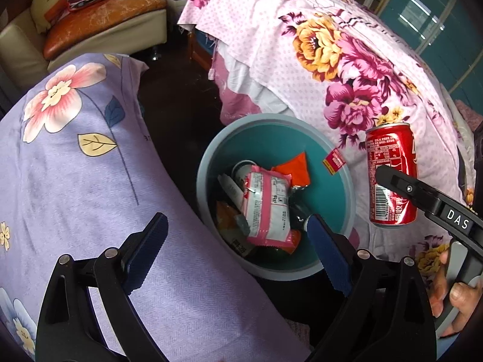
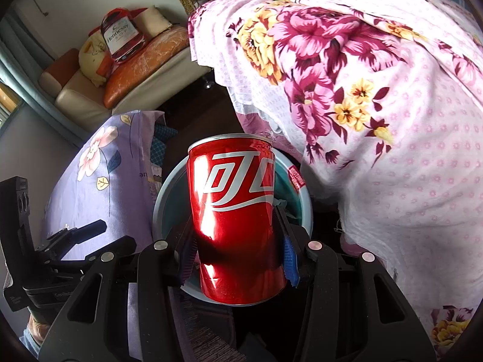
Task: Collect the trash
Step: 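Open the left tool to drop the packet while the right tool drops the can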
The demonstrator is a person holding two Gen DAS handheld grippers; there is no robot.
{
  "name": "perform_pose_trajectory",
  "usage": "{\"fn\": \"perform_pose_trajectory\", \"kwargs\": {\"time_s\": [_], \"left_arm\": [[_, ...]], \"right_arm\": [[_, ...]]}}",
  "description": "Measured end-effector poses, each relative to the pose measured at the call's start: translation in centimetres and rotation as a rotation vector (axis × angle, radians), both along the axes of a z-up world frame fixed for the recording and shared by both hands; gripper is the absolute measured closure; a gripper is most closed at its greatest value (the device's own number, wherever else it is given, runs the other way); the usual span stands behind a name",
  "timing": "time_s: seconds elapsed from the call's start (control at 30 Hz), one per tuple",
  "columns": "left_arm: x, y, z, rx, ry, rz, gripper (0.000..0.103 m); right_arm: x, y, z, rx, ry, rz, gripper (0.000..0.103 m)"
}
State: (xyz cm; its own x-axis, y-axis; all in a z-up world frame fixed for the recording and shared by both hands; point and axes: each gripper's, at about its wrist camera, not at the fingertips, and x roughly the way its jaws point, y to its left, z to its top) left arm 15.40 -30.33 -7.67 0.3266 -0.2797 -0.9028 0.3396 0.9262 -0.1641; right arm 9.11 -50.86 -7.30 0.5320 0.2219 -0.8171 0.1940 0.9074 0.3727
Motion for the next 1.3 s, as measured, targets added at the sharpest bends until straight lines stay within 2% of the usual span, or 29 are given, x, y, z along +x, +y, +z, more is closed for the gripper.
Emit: {"fn": "perform_pose_trajectory", "kwargs": {"time_s": [0.47, 0.53, 0.87, 0.9, 0.97, 1.03, 1.1, 1.3], "left_arm": [[-0.5, 2.5, 0.5, -0.012, -0.014, 0.040, 0.009], [-0.5, 2.8, 0.6, -0.017, -0.015, 0.046, 0.004], [-0.2, 4.1, 0.8, -0.020, -0.034, 0.058, 0.004], [-0.2, 4.1, 0.8, -0.021, -0.035, 0.059, 0.004], [-0.2, 4.3, 0.8, -0.024, -0.036, 0.060, 0.004], [-0.3, 4.4, 0.8, -0.025, -0.038, 0.063, 0.004], [-0.4, 4.6, 1.0, -0.025, -0.041, 0.067, 0.004], [-1.4, 4.9, 1.8, -0.030, -0.058, 0.074, 0.004]], "right_arm": [[0.5, 2.1, 0.4, -0.067, 0.026, 0.016, 0.058], [0.7, 2.4, 0.4, -0.076, 0.032, 0.018, 0.058], [2.0, 3.7, -0.1, -0.108, 0.063, 0.025, 0.057], [2.1, 3.7, -0.2, -0.104, 0.065, 0.020, 0.055], [2.3, 3.8, -0.1, -0.112, 0.059, 0.011, 0.034], [2.3, 4.0, -0.1, -0.114, 0.060, 0.012, 0.031], [2.3, 4.2, 0.1, -0.116, 0.059, 0.019, 0.024], [1.4, 5.4, 1.3, -0.177, 0.052, 0.056, 0.018]]}}
